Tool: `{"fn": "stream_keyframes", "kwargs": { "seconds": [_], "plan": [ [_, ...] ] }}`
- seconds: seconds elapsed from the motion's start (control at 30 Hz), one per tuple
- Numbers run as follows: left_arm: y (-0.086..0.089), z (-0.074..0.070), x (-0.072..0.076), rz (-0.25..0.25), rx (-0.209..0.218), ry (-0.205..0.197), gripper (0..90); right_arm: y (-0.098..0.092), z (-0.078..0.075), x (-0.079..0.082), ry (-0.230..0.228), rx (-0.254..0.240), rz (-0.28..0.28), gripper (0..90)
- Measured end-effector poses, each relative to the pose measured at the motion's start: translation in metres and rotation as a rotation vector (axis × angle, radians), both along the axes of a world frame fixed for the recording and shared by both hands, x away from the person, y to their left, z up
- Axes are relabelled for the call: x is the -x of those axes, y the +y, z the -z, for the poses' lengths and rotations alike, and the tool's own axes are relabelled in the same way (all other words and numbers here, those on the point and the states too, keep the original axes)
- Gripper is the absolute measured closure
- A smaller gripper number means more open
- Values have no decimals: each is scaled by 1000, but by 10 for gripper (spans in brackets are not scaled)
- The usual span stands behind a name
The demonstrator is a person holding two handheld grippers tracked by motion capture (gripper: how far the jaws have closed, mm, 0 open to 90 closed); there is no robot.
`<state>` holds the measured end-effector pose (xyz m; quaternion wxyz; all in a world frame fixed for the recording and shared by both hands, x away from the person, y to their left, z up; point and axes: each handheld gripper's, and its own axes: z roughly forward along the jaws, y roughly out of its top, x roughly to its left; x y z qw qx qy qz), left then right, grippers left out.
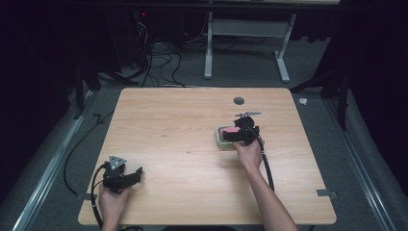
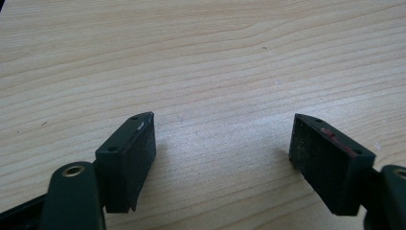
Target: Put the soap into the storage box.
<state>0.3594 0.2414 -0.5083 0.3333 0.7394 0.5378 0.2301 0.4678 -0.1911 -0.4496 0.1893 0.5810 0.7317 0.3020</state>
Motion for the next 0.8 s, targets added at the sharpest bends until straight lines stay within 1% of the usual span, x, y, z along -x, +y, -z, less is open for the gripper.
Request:
{"fn": "stream_keyframes", "kwargs": {
  "seconds": [0.57,0.63,0.8],
  "plan": [
    [0,0,0,0,0,0,247,-11,-7,10,-26,-17,-13,124],
    [0,0,0,0,0,0,247,-14,-10,13,-39,-18,-15,125],
    [0,0,0,0,0,0,247,-18,-15,17,-54,-18,-20,125]
  ]
}}
